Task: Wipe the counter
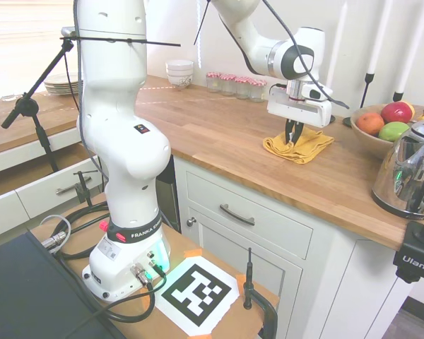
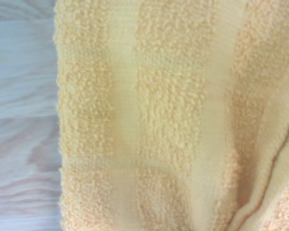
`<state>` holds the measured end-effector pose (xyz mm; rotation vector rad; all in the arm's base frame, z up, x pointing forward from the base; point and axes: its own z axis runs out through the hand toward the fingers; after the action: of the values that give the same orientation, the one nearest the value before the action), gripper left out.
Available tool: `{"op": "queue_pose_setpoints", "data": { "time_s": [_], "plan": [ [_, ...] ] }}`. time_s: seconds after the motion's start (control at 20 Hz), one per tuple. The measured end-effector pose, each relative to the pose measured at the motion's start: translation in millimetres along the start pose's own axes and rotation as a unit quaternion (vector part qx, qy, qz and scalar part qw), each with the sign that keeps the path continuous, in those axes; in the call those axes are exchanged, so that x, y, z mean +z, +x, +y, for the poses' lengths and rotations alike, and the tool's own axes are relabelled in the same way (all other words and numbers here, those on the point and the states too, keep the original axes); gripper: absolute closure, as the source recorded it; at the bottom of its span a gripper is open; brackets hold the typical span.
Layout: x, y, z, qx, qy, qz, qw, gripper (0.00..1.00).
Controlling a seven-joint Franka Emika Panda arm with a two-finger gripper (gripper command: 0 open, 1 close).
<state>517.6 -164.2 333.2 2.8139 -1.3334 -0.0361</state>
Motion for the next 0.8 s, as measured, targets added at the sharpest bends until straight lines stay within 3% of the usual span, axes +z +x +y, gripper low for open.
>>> {"op": "queue_pose_setpoints", "data": {
  "time_s": [0.8],
  "plan": [
    [1,7,4,0.007,0.0,0.006,1.0,1.0]
  ]
}}
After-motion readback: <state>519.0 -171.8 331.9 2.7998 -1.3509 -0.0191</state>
